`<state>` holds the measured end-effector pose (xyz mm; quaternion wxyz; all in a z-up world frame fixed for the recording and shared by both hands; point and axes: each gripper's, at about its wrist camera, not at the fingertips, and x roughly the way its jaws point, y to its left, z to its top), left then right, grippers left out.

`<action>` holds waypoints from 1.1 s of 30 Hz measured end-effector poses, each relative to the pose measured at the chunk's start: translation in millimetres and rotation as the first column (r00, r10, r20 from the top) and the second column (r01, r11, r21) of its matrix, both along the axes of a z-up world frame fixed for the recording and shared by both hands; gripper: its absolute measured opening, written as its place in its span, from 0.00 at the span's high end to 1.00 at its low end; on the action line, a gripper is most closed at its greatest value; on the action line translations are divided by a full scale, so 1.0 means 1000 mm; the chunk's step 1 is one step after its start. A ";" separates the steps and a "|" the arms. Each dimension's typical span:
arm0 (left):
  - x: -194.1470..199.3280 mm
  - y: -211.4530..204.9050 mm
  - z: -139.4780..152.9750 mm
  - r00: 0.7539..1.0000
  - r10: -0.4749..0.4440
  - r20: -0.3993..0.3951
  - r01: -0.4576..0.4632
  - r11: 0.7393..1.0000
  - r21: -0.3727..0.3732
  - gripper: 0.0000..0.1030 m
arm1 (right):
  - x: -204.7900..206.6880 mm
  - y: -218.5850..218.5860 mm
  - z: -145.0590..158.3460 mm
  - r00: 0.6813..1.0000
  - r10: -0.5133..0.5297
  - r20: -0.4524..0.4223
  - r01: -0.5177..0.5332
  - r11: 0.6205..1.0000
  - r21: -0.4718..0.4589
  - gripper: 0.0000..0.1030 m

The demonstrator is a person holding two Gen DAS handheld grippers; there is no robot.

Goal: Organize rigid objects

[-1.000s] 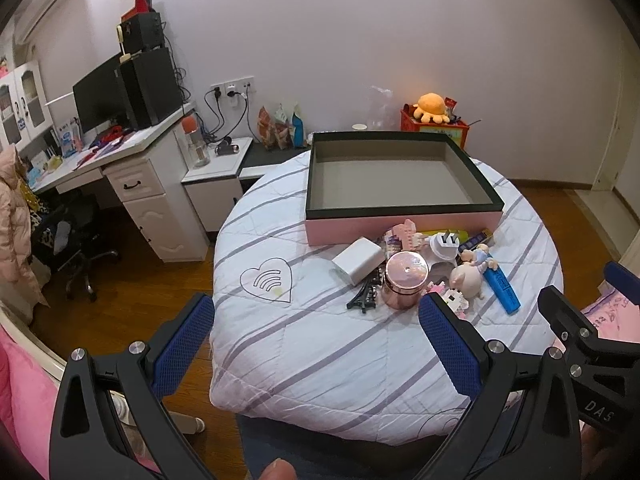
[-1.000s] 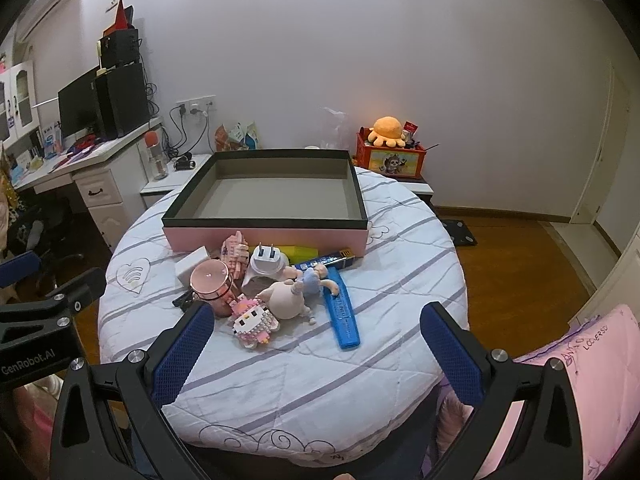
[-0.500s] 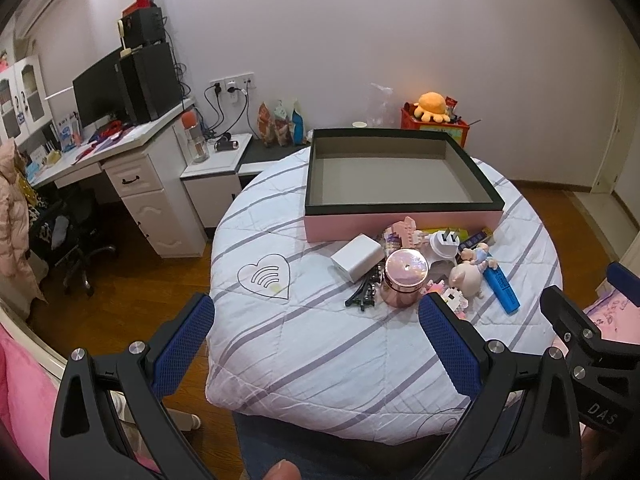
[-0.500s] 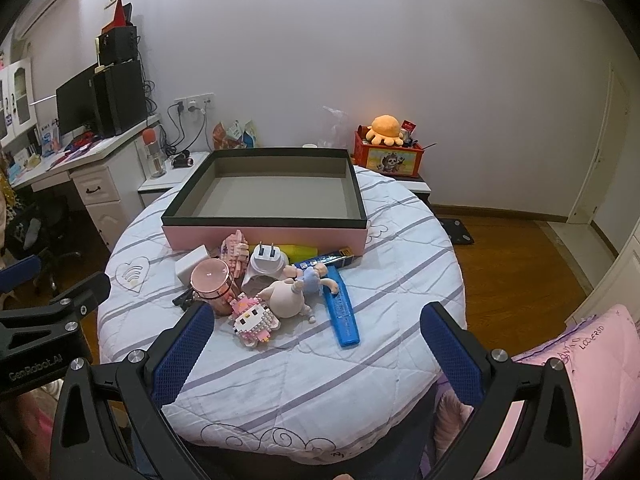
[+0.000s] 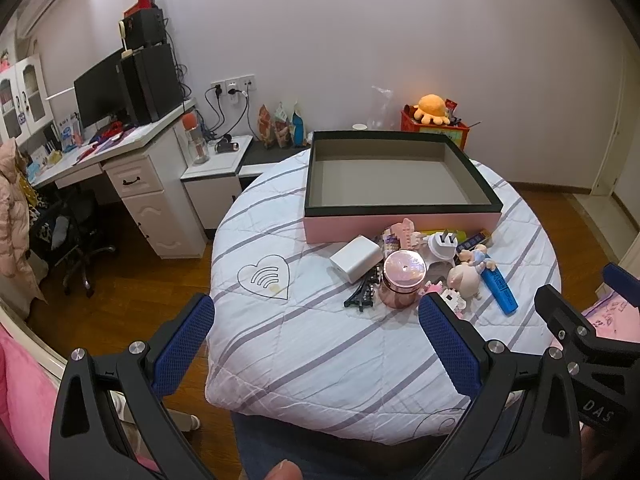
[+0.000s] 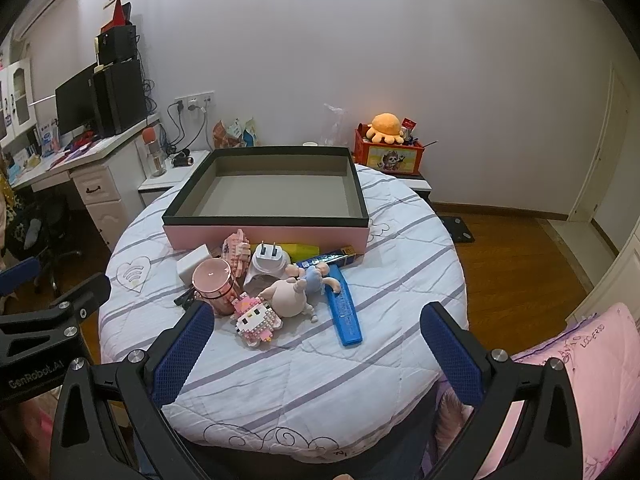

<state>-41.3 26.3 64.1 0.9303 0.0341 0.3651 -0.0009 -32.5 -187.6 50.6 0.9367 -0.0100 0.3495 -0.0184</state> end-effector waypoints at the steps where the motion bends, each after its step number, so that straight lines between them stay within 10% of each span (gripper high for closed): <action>1: 0.000 -0.001 0.000 1.000 -0.001 0.002 0.001 1.000 0.000 0.00 | 0.000 0.000 0.000 1.000 -0.001 -0.001 0.001 1.000 0.001 0.00; 33: -0.002 -0.001 -0.004 1.000 -0.002 -0.002 0.002 1.000 -0.007 0.00 | 0.000 -0.006 0.000 1.000 -0.017 -0.004 0.017 1.000 0.014 0.00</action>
